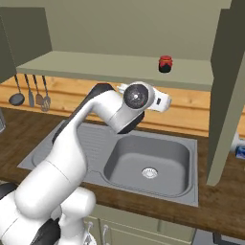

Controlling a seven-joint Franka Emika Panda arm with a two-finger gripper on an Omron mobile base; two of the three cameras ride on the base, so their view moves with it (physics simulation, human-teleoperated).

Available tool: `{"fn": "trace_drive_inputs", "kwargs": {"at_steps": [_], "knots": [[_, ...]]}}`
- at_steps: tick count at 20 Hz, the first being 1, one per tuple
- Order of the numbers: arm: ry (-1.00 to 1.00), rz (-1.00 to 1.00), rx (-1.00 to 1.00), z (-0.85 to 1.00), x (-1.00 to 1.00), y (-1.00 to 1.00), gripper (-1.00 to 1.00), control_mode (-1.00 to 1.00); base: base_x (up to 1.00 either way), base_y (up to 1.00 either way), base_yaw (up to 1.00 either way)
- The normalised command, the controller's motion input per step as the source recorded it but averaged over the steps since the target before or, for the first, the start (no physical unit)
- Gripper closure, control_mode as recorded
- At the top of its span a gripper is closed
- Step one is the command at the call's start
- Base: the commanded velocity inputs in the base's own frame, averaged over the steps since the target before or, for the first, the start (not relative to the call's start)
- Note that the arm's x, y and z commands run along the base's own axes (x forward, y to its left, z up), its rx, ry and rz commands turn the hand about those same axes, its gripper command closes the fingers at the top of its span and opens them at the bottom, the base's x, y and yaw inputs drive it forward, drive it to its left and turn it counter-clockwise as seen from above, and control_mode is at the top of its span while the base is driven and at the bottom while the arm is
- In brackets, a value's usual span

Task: From the different types of pastries on the counter, select a croissant and place it on the cutting board. Then retrieve a jar of jam from the cabinet and place it alongside the croissant on the cutting board.

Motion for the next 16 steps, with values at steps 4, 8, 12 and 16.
{"fn": "trace_drive_inputs", "kwargs": {"at_steps": [4,8,12,16], "knots": [[-0.1,0.0,-0.25,0.62,0.06,-0.04,-1.0,-1.0,0.0,0.0,0.0],[-0.01,-0.04,-0.14,0.43,0.2,0.1,-1.0,-1.0,0.0,0.0,0.0],[0.01,0.0,-0.04,-0.01,0.06,0.03,-1.0,-1.0,0.0,0.0,0.0],[-0.06,0.0,0.01,0.21,0.14,-0.11,-1.0,-1.0,0.0,0.0,0.0]]}}
